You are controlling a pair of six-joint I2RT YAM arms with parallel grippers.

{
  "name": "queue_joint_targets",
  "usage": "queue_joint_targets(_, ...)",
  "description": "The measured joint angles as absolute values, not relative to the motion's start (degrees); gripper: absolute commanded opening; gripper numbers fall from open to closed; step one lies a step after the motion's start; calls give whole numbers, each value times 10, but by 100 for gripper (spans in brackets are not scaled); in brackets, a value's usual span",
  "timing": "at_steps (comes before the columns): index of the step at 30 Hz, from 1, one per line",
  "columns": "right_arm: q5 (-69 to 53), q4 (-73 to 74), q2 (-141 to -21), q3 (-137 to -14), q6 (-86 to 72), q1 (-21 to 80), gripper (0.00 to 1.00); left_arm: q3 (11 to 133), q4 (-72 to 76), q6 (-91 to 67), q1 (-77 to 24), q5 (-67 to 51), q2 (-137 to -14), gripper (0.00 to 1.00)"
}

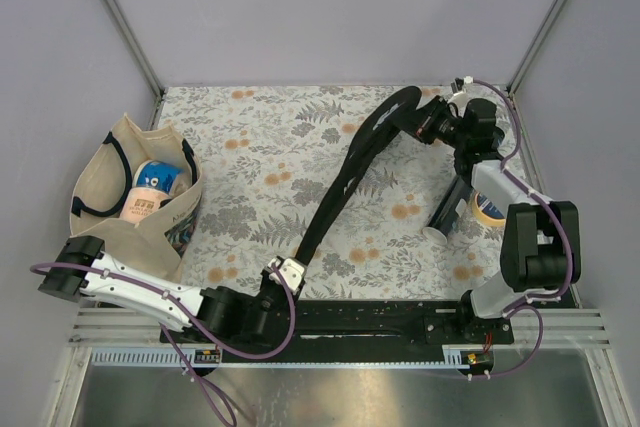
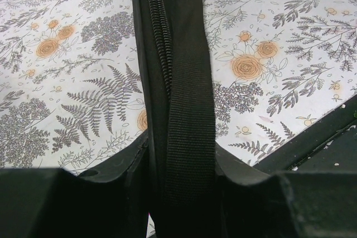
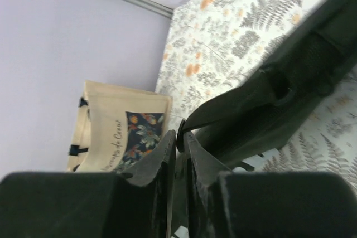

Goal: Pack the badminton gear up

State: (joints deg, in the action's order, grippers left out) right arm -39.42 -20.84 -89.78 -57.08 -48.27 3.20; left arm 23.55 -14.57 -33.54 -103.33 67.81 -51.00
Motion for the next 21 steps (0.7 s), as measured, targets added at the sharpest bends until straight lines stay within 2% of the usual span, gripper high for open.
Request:
queue_joint_targets(5, -414, -307, -930, -579, -571, 32, 20, 236, -145, -337, -1033, 677, -512, 0)
queue_joint_targets(10, -411, -316, -977, -588, -599, 34, 25, 237, -141, -331, -1032, 676, -512, 0)
queue_joint_targets(15, -390, -291, -1003, -616, -599, 39, 48, 237, -133, -326, -1032, 675, -512, 0)
queue_joint_targets(21, -372, -228, -1005, -683, -560, 49, 65, 237, -128, -329, -1030, 675, -510, 0)
